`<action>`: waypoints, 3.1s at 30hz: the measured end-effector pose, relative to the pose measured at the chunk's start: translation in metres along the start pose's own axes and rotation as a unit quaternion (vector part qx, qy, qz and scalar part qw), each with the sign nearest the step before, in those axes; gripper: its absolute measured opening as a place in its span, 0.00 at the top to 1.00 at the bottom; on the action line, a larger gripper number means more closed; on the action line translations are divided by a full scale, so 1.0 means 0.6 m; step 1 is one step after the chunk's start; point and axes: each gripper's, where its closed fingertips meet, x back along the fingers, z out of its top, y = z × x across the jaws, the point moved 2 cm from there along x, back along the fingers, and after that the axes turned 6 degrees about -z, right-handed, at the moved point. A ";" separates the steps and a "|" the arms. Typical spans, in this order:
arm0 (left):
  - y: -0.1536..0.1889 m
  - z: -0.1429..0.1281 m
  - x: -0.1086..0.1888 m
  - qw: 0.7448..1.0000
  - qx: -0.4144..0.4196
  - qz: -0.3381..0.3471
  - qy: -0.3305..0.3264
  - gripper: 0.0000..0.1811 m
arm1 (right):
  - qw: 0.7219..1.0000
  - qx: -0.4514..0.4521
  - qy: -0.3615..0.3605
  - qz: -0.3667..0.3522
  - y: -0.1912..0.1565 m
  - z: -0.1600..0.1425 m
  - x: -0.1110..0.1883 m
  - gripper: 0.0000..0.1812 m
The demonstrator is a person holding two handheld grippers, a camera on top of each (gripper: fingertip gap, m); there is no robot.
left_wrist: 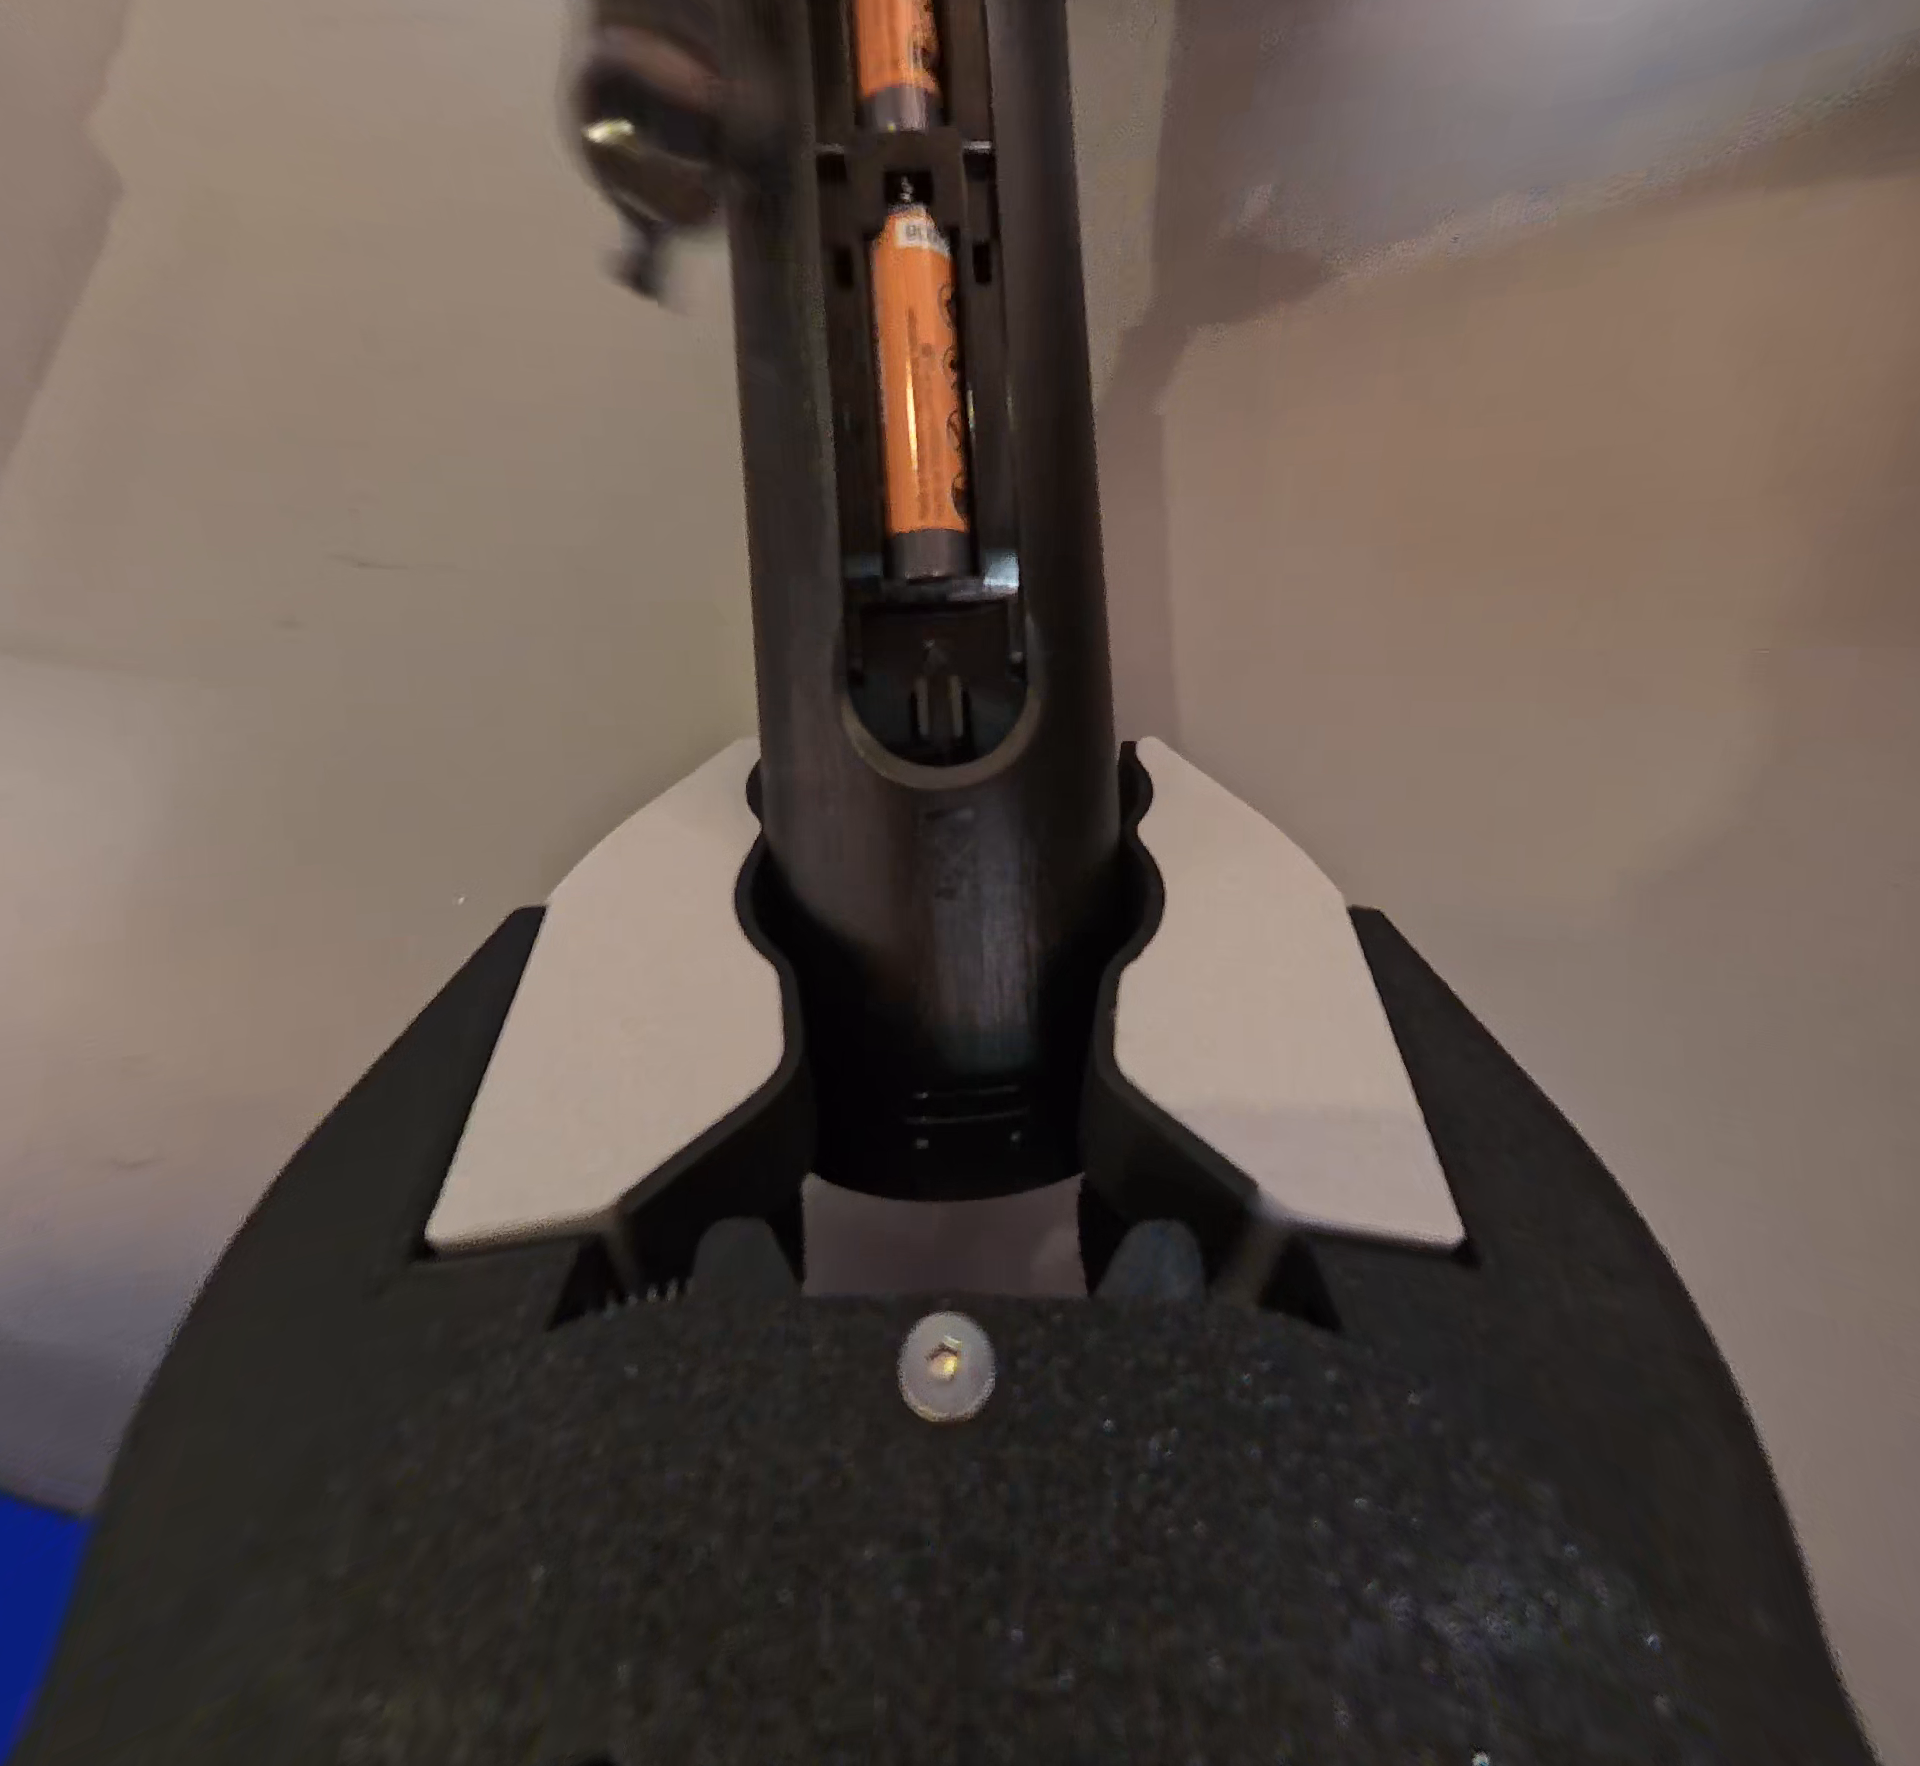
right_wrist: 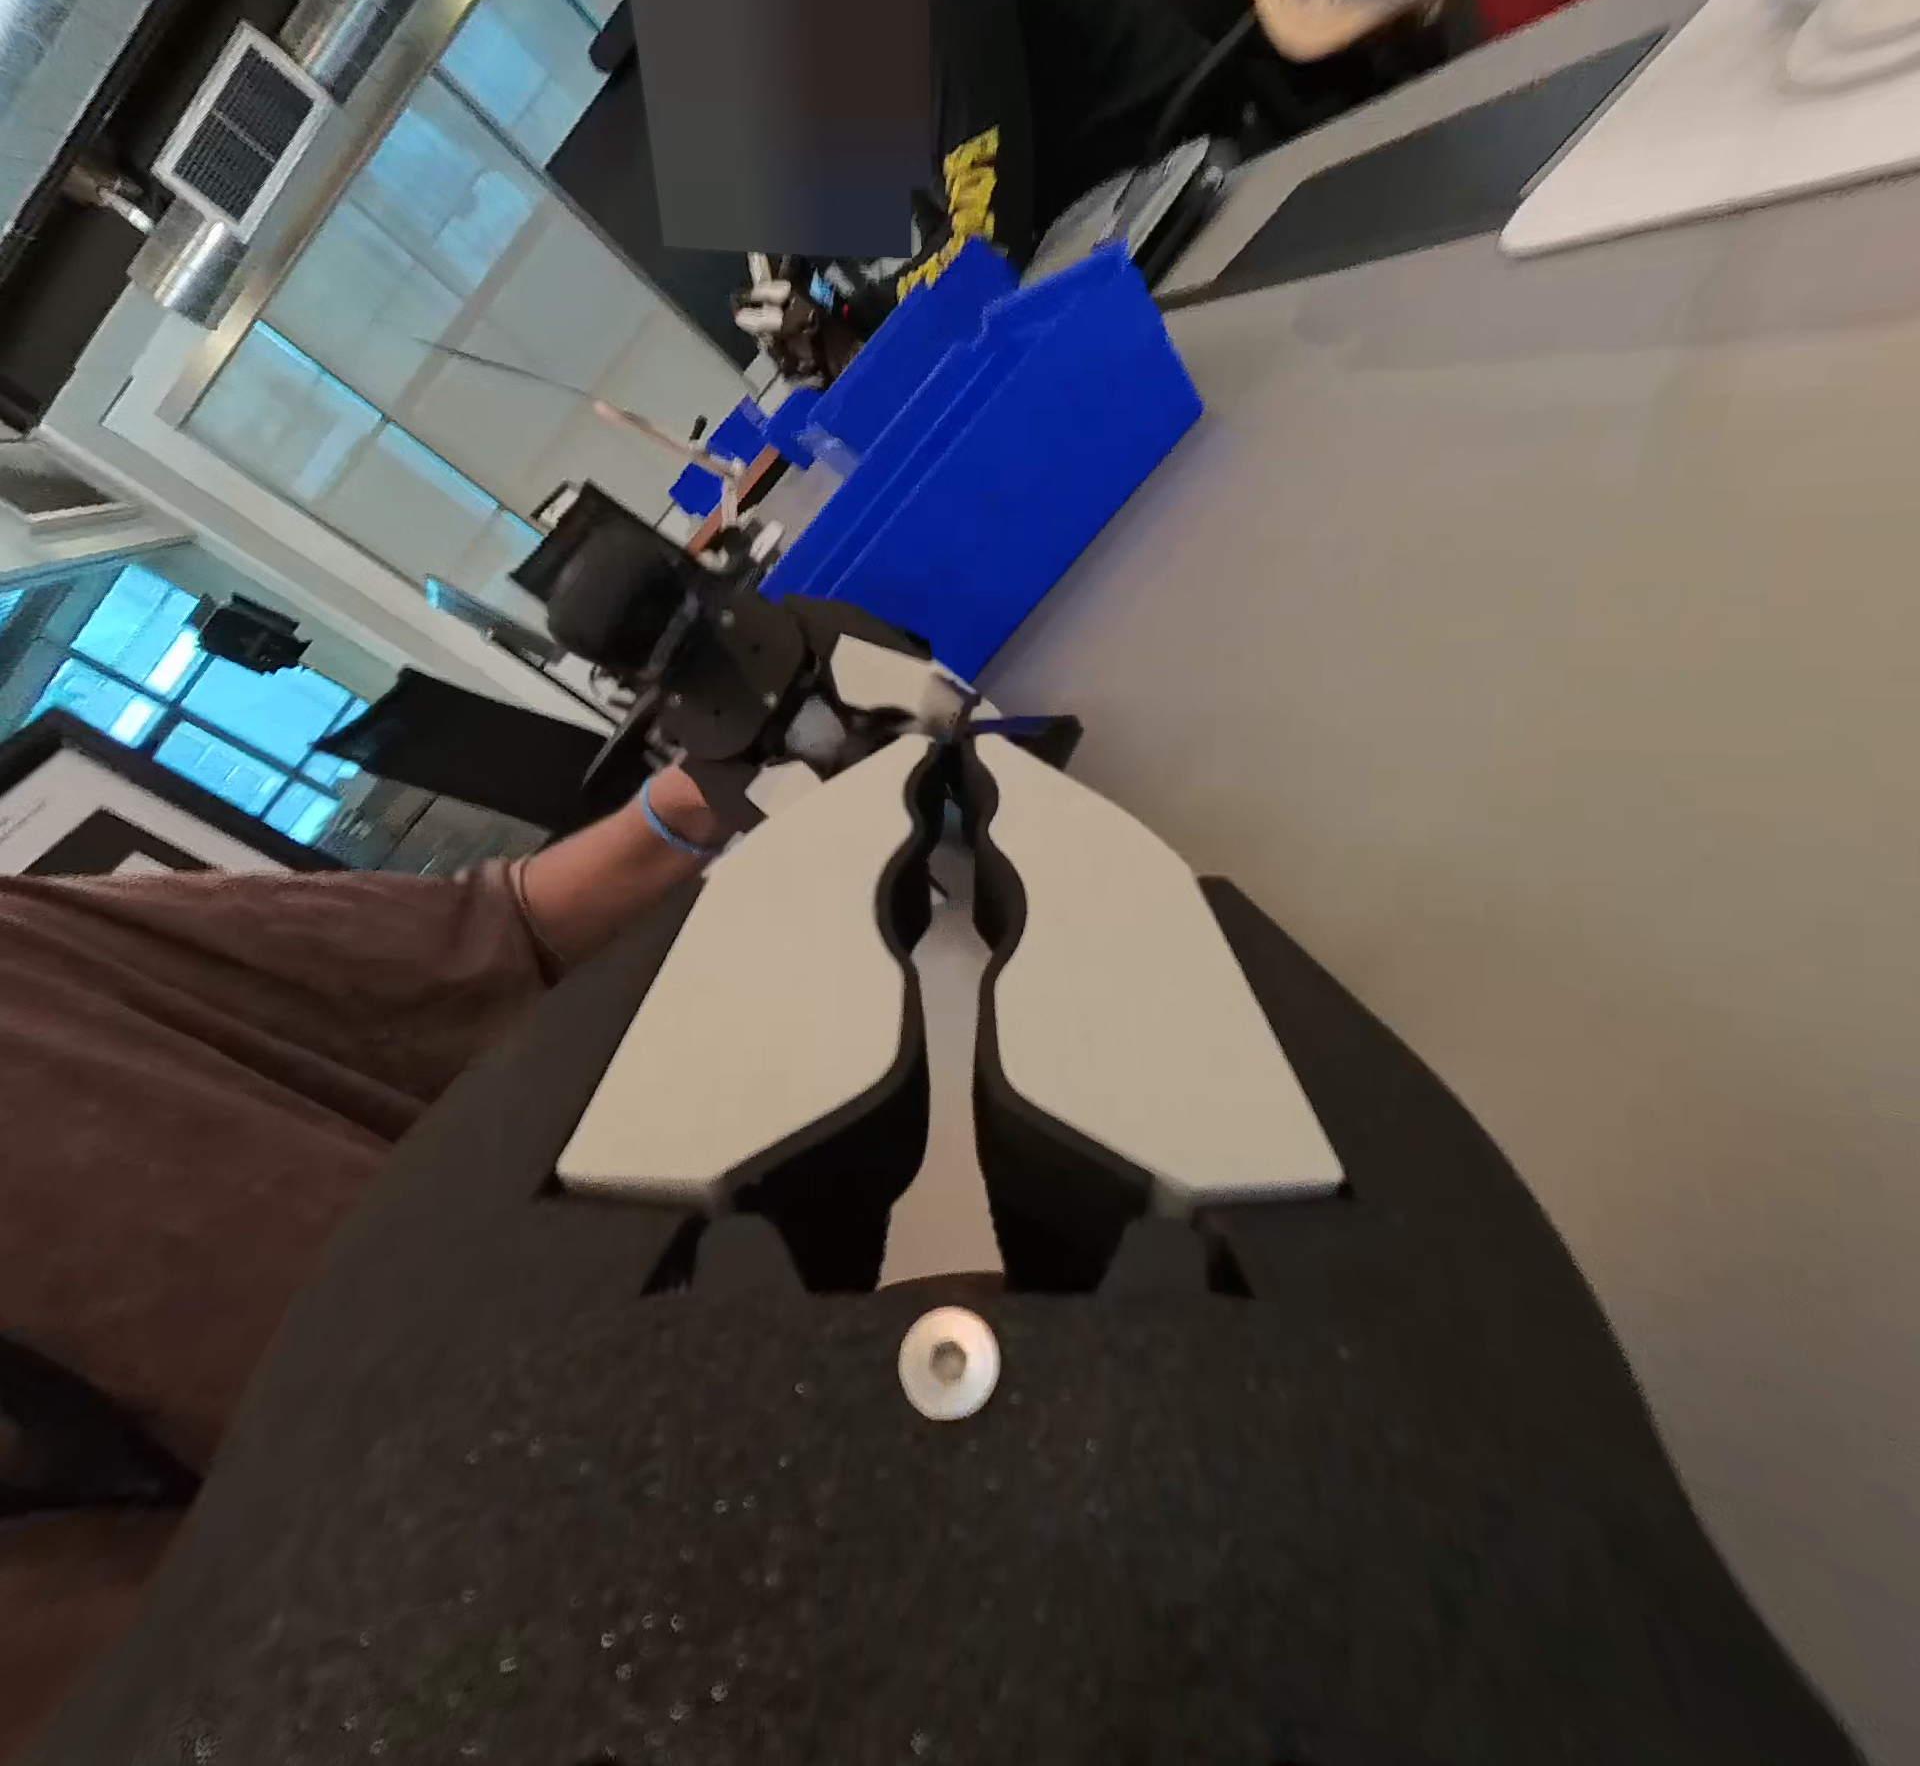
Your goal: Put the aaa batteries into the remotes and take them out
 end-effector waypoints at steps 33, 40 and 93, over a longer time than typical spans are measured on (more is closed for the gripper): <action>0.033 0.038 -0.013 0.994 -0.083 -0.056 0.042 0.66 | 0.988 -0.016 -0.027 -0.152 -0.043 -0.098 0.034 0.70; 0.040 0.029 -0.012 0.994 -0.093 -0.054 0.032 0.66 | 0.988 -0.111 -0.085 -0.062 -0.038 -0.094 -0.017 0.78; 0.041 0.018 -0.029 0.994 -0.108 -0.035 0.006 0.67 | 0.988 -0.115 -0.099 -0.042 -0.003 -0.123 -0.017 0.91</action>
